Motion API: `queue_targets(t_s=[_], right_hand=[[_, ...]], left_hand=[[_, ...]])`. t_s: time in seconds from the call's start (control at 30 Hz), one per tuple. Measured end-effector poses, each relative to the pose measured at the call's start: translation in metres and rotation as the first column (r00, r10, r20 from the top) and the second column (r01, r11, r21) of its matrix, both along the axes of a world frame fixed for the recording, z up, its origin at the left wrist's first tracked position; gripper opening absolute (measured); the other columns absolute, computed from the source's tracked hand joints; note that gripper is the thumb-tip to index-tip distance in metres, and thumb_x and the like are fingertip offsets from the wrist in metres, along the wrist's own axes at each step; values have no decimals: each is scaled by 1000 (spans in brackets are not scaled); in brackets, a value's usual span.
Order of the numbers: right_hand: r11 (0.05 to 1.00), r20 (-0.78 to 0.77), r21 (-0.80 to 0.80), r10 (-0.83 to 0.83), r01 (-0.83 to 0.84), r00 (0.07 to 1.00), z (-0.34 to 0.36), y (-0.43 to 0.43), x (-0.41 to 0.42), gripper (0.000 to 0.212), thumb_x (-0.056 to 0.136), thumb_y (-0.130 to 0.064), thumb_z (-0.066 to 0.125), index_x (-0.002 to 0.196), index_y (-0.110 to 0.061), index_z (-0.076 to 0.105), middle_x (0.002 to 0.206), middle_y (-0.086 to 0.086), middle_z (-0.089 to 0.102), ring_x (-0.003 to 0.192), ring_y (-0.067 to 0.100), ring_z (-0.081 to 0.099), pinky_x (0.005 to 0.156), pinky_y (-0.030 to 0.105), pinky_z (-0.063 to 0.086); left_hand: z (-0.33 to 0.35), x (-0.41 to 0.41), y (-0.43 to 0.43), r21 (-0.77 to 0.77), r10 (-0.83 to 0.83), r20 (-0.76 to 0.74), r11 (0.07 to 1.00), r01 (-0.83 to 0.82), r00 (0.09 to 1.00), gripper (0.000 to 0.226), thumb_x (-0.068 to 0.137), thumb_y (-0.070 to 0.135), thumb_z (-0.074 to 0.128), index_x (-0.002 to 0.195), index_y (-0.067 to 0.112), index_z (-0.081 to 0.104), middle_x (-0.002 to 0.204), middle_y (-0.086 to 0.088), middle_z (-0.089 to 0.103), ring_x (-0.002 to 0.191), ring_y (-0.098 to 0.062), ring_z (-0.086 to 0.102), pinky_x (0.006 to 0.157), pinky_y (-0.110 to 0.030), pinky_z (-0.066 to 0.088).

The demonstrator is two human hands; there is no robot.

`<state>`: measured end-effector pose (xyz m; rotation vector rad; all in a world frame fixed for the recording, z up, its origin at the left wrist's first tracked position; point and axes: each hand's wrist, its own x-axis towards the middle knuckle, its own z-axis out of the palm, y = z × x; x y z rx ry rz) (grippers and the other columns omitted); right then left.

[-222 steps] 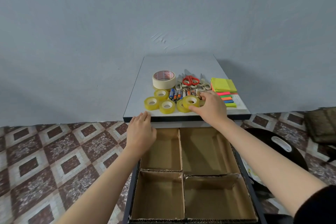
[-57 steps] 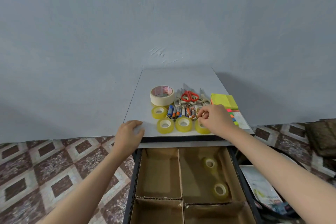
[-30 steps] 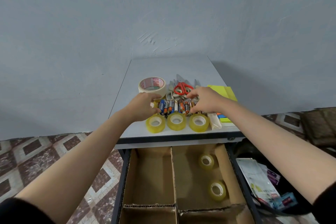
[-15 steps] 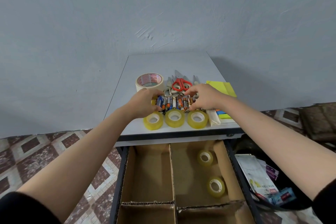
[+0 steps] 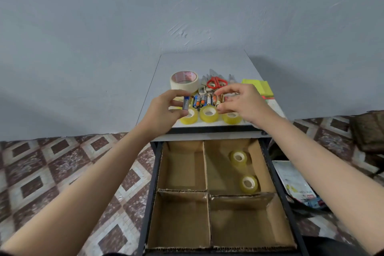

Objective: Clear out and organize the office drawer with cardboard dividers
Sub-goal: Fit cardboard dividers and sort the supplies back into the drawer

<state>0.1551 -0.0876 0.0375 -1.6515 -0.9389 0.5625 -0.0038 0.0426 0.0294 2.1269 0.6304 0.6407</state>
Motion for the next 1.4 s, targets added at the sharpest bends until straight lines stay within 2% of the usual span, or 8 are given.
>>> queue_targets(t_s=[0.2,0.4,0.53,0.63,0.73,0.97,1.1,1.4], right_hand=[[989,-407,83,149,-126,901,-38,-32,-69,15,80,8,63,88,-4,65,80,11,63,65,21,68,65,28,59],[983,-420,-107,94,-152,903,-101,-52,-113,14,84,6,62,81,-5,68,76,11,62,69,24,65,63,34,60],[967,-353,-195,88,-165,931,-121,-51,-119,21,81,8,64,87,-11,66,89,8,60,73,21,66,63,36,60],[964,-319,-215,79,-154,944,-125,-41,-112,26,79,10,66,95,-11,65,100,11,59,75,22,65,58,31,59],[961,-264,-239,71,-137,962,-127,-29,-102,29,79,8,66,103,-9,65,103,10,61,74,22,66,55,26,58],[938,-142,-323,82,-124,987,-145,-10,-81,29,78,2,70,101,-17,67,90,4,65,72,14,66,57,13,48],[940,-227,-303,91,-159,970,-147,-6,-80,30,78,8,68,98,-14,66,84,0,63,67,11,64,50,11,49],[943,-278,-267,120,-197,953,-150,-5,-77,31,76,11,67,91,-15,66,82,3,62,69,21,65,57,21,57]], left_hand=[[-30,-71,-47,-348,-13,60,937,33,998,33,79,1,69,101,25,64,114,5,64,91,-4,65,74,-16,51],[-79,-119,-69,-448,152,-50,880,-158,987,13,80,7,71,86,19,71,107,0,69,96,-12,67,89,-30,53],[-97,-130,-72,-406,-60,-237,913,-43,970,33,76,-2,72,103,15,65,103,-2,69,79,-7,68,75,-21,55],[-107,-123,-69,-297,-223,-514,952,72,828,41,78,2,72,115,17,63,98,6,67,79,-5,67,76,-13,53],[-118,-106,-62,-272,-366,-686,931,246,629,33,81,3,68,112,13,68,99,-2,70,84,-9,64,73,-8,48],[-153,-75,-52,-294,-442,-855,844,448,271,33,83,5,65,116,8,63,112,-8,64,98,-21,59,83,-30,49],[-167,-64,-49,-320,-458,-866,815,483,199,28,82,0,64,108,10,68,106,-6,67,97,-21,61,79,-26,47],[-175,-66,-56,-182,-329,-935,767,615,134,17,85,2,59,98,5,70,104,-13,68,95,-29,62,80,-34,50]])
